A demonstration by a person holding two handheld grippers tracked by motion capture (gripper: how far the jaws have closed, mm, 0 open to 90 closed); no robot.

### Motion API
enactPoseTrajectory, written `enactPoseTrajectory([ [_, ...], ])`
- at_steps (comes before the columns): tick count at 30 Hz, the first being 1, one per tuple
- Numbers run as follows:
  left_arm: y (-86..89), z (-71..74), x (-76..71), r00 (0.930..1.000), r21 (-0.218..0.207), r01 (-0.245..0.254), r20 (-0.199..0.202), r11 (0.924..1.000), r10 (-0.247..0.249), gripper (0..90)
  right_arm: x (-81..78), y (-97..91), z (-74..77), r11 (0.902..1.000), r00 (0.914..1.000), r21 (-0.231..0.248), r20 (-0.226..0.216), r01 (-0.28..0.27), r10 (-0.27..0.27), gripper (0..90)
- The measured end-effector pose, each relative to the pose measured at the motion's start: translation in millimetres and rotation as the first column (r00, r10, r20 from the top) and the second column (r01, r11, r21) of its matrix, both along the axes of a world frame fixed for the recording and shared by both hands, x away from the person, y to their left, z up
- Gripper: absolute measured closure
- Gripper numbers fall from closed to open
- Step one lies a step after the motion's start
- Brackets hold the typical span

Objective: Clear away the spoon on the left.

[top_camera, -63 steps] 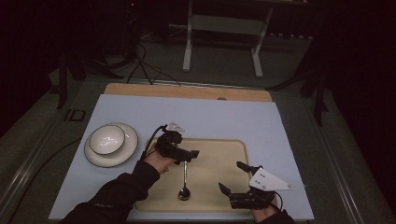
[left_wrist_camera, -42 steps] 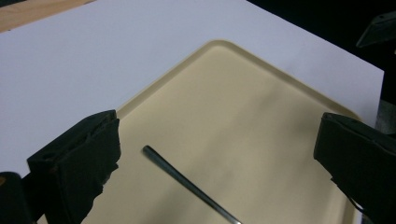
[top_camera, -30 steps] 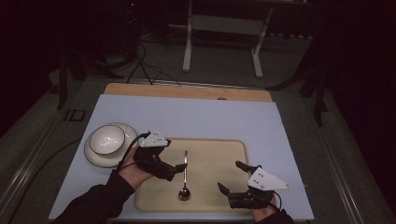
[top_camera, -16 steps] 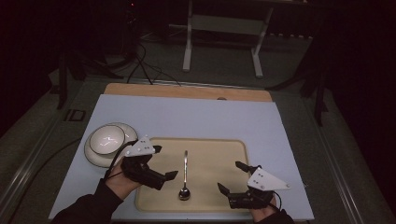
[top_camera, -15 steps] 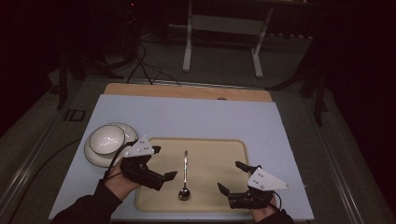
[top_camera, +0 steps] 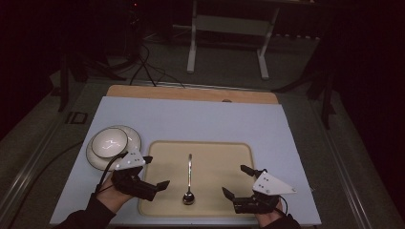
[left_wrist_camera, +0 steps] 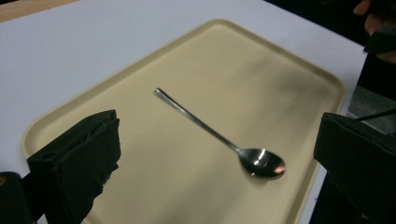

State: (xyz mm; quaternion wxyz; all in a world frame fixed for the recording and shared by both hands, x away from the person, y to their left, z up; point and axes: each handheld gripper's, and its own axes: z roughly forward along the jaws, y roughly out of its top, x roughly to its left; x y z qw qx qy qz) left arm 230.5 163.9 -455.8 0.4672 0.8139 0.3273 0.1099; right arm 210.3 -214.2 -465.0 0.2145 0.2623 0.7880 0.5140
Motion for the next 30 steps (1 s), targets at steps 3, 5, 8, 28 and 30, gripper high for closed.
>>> enactPoseTrajectory([
  [3, 2.4, -6.2, -3.4, 0.9999, -0.009, -0.010, 0.004, 0.9999, 0.010, 1.3, 0.1, 0.1, -0.1, 1.0000, 1.0000, 0.000, 0.001, 0.000, 0.000, 10.8],
  [5, 3.6, -11.3, -5.0, 1.0000, -0.006, -0.007, 0.003, 1.0000, 0.007, 1.4, 0.3, 0.1, -0.2, 1.0000, 1.0000, 0.000, -0.001, -0.001, 0.001, 10.8],
  [8, 5.6, -19.5, -6.6, 0.9999, -0.002, -0.008, -0.011, 1.0000, 0.008, 1.3, 0.4, 0.1, -0.4, 1.0000, 1.0000, -0.001, -0.002, -0.002, 0.002, 10.8],
  [28, 20.7, -46.0, -17.1, 0.9999, -0.024, -0.001, -0.011, 0.9997, 0.001, 1.4, 1.0, 0.0, -1.2, 1.0000, 0.9999, -0.001, -0.009, -0.006, 0.006, 10.8],
  [30, 20.7, -45.2, -17.4, 1.0000, -0.040, 0.007, 0.004, 0.9992, -0.007, 1.4, 1.2, 0.1, -1.4, 1.0000, 0.9999, 0.000, -0.010, -0.008, 0.008, 10.8],
])
